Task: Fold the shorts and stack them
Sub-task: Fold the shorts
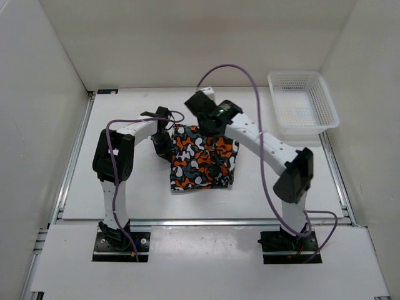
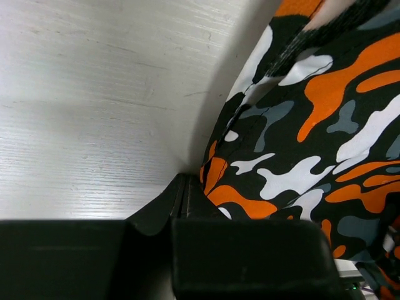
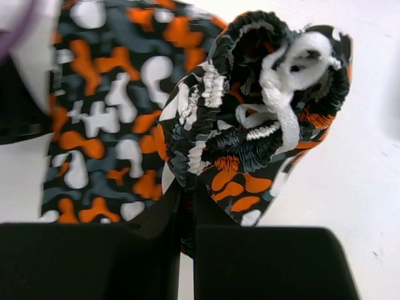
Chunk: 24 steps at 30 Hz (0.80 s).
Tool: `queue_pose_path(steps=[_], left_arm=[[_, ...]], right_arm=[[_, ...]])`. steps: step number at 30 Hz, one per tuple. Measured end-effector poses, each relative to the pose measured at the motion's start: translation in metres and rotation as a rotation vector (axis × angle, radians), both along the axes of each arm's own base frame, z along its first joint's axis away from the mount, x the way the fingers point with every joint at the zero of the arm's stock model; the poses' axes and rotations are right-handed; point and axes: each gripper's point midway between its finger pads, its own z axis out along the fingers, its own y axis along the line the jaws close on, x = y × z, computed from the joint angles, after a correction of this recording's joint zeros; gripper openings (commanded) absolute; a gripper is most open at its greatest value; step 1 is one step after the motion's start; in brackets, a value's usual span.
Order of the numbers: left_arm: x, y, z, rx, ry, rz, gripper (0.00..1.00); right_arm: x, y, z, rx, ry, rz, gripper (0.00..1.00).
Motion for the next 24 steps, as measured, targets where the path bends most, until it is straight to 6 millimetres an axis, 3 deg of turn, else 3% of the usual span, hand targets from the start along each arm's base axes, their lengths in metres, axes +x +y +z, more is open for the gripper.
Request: queue_pose_path(steps=[3, 7, 10, 16, 18, 20, 21, 22, 24], left_arm=[[0.000, 0.001, 0.000, -0.011, 0.001, 0.008, 0.10], [0.000, 0.004, 0.000, -0.030, 0.002, 0.024, 0.10], [0.000, 0.005, 0.000, -0.039, 0.003, 0.033, 0.10], [-0.001, 0.006, 0.000, -0.051, 0.001, 0.040, 0.10], [-0.002, 0.008, 0.000, -0.054, 0.003, 0.045, 0.16], [-0.005, 0.012, 0.001, -0.058, 0.008, 0.051, 0.29], [-0.006, 0.014, 0.002, -0.061, 0.011, 0.056, 0.42], [-0.007, 0.018, 0.003, -0.063, 0.012, 0.062, 0.51], [-0.008, 0.024, 0.008, -0.074, 0.010, 0.085, 0.55]], right_arm=[[-0.004, 0.037, -0.013, -0.009, 0.014, 0.060, 0.00], [-0.008, 0.069, -0.037, -0.024, 0.049, 0.110, 0.00], [-0.013, 0.080, -0.056, -0.032, 0.089, 0.137, 0.00], [-0.014, 0.094, -0.073, -0.005, 0.128, 0.163, 0.00], [-0.014, 0.100, -0.079, 0.010, 0.140, 0.175, 0.21], [-0.015, 0.107, -0.085, 0.027, 0.156, 0.189, 0.33], [-0.016, 0.110, -0.088, 0.038, 0.166, 0.199, 0.58], [-0.017, 0.114, -0.089, 0.054, 0.173, 0.207, 0.67], [-0.018, 0.119, -0.087, 0.074, 0.175, 0.221, 0.75]])
